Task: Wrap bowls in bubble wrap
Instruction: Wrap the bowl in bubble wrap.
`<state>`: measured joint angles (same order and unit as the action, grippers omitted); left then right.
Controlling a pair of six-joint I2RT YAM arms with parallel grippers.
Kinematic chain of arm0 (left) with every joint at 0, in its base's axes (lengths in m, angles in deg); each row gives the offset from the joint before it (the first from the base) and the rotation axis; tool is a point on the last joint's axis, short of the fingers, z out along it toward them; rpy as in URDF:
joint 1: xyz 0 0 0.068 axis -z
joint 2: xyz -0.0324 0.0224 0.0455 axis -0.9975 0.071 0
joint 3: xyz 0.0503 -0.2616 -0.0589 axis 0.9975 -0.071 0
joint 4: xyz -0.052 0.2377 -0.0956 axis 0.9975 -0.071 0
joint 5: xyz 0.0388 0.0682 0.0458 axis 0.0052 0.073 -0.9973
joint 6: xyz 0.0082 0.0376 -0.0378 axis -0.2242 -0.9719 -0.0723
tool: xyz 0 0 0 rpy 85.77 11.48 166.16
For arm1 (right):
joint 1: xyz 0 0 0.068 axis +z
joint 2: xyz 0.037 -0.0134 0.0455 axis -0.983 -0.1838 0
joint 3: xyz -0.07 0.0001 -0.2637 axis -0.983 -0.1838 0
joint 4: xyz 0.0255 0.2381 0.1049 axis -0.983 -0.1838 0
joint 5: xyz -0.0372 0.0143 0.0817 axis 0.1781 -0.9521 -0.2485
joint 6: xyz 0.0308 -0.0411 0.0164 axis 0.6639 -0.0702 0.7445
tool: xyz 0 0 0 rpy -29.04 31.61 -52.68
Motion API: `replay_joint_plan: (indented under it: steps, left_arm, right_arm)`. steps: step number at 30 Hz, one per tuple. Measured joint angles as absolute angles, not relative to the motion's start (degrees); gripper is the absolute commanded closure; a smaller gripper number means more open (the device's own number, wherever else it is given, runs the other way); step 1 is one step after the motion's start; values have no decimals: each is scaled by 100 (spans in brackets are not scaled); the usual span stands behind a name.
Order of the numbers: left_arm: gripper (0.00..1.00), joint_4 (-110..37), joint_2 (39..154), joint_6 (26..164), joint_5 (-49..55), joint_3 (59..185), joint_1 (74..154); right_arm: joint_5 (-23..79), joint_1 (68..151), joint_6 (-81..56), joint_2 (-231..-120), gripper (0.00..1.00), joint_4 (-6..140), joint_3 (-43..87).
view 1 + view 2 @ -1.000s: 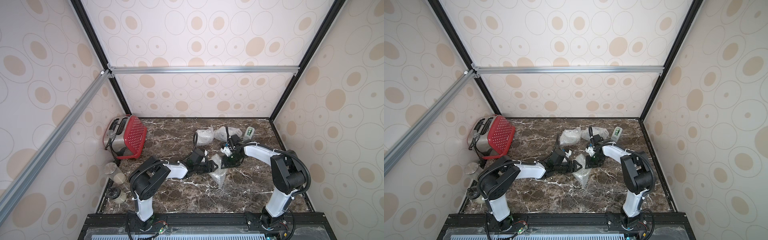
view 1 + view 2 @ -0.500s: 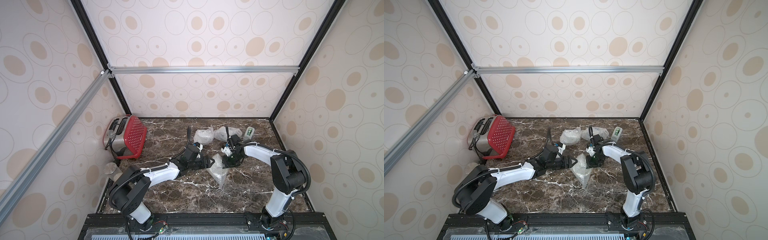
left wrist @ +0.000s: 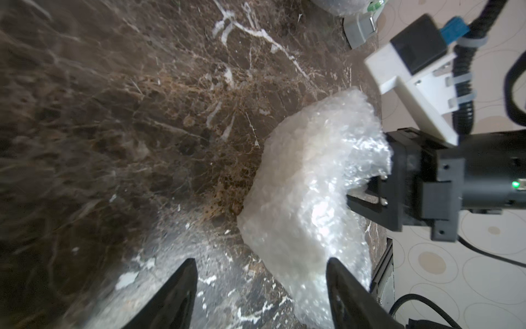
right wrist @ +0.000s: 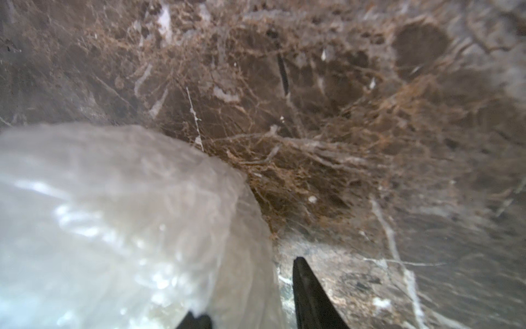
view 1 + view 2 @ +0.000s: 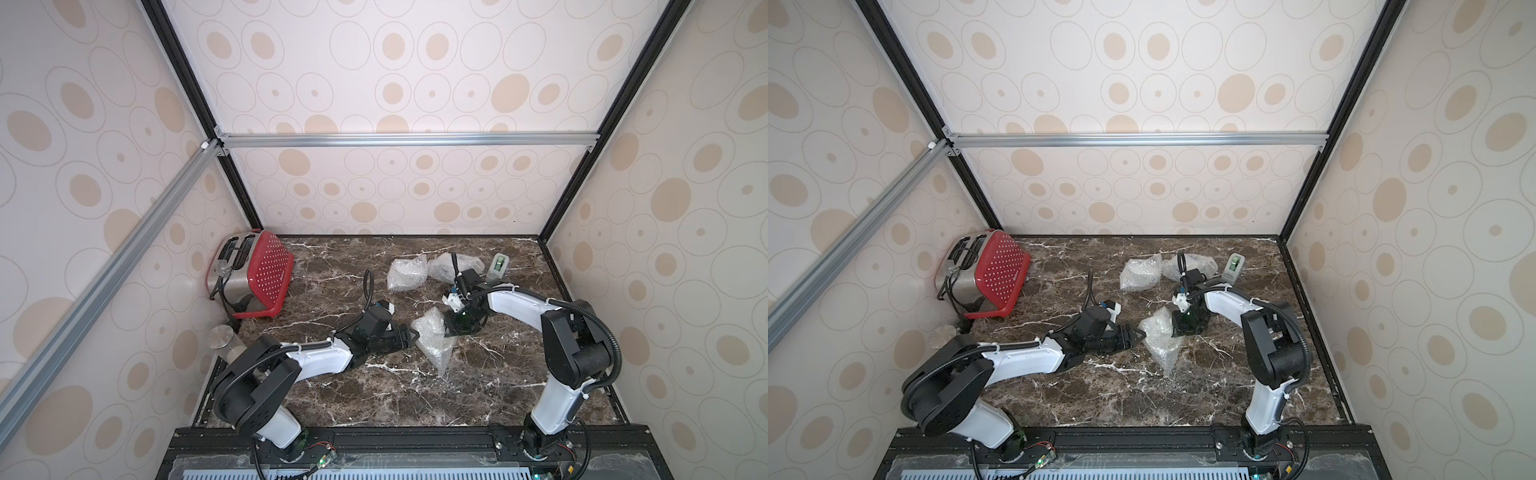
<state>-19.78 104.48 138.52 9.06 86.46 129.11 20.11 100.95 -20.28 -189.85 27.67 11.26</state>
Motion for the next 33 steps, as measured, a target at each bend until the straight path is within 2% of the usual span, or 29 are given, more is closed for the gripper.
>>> replay_joint_plan:
  steps: [3, 7, 11, 13, 20, 29, 33]
  left_arm:
    - [46, -1442, 10905, 14053, 1017, 8648, 12950]
    - [51, -992, 11119, 14200, 1118, 8661, 12974]
    - [51, -983, 11104, 14202, 1114, 8672, 12974]
    - [51, -1108, 11058, 14154, 1096, 8694, 12974]
    - [51, -1259, 11007, 14095, 1087, 8768, 12976]
    - [50, -1338, 11007, 14012, 1085, 8768, 12976]
    - [50, -1362, 11007, 13990, 1087, 8781, 12976]
  right_arm:
    - [2011, 10095, -2028, -18950, 61, 2767, 1124]
    - [2015, 10095, -2019, -18915, 61, 2780, 1076]
    - [2011, 10093, -2006, -18891, 60, 2791, 1067]
    - [1995, 10093, -1988, -18862, 56, 2791, 1067]
    - [1703, 9894, -1927, -18425, 50, 2780, 1067]
    - [1423, 8692, -1783, -17315, 51, 2758, 1067]
    - [1053, 8591, -1835, -17282, 57, 2745, 1074]
